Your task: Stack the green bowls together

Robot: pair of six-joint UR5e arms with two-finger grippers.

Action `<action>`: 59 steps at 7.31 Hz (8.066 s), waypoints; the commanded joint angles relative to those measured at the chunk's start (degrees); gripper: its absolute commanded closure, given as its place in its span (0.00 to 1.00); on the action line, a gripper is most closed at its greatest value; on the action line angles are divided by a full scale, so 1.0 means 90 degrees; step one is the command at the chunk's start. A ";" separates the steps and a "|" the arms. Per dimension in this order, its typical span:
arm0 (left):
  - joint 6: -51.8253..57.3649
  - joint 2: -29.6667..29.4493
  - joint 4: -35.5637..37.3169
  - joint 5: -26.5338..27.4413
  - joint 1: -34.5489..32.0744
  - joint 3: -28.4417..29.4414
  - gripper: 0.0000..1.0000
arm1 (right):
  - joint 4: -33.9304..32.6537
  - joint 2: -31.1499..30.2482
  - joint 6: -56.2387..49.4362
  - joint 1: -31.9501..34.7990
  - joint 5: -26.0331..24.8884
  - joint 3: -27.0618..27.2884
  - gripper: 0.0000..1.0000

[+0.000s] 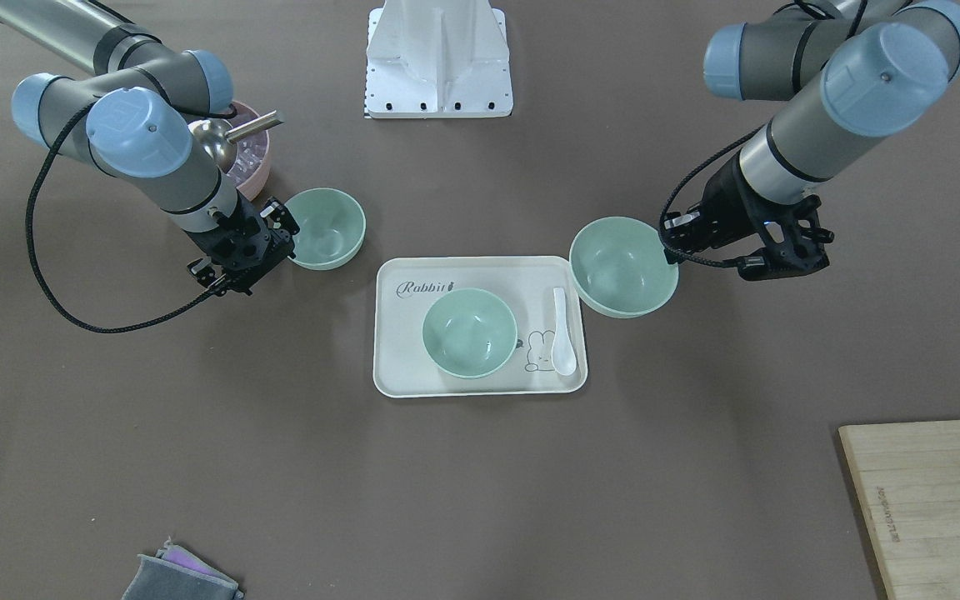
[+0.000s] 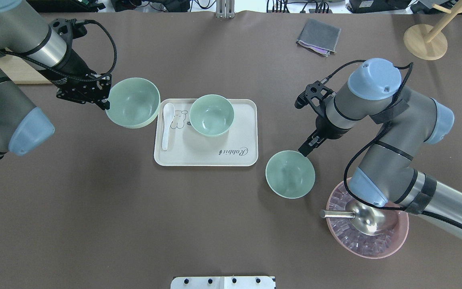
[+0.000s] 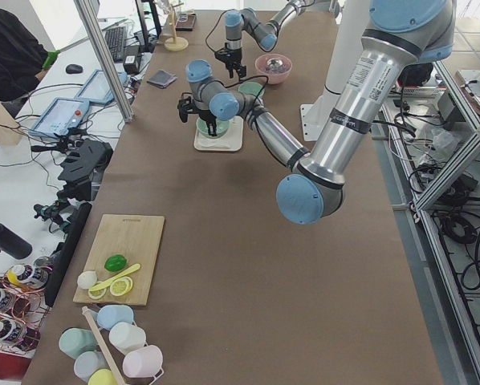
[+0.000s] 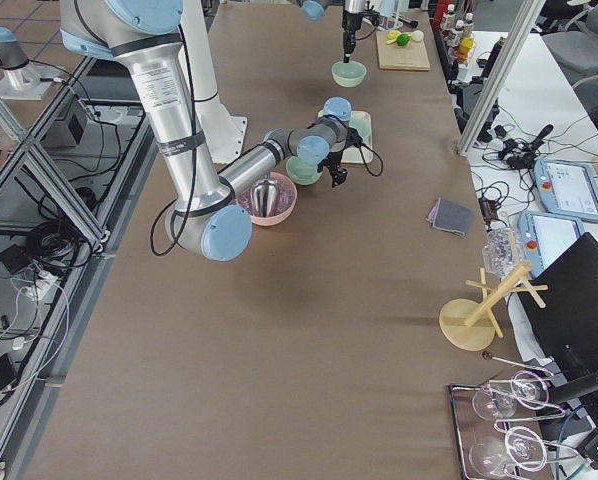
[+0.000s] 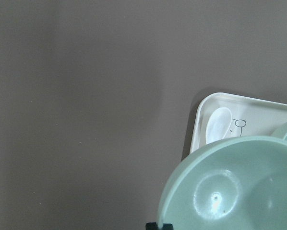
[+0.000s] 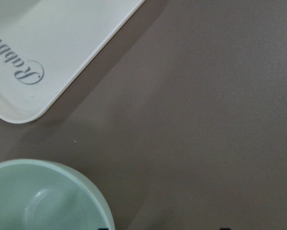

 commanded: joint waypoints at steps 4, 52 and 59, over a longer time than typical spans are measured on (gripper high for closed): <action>-0.0048 -0.0039 -0.0005 0.0002 0.0046 0.0019 1.00 | -0.0088 0.0022 0.0050 -0.0092 0.0065 -0.0005 0.45; -0.2861 -0.2187 -0.1049 0.0842 0.1257 0.2597 1.00 | -0.1211 0.0266 0.3693 0.1910 0.1667 0.0473 1.00; -0.2900 -0.2206 -0.1167 0.0852 0.1267 0.2617 1.00 | -0.1202 0.0276 0.3722 0.1891 0.1657 0.0483 1.00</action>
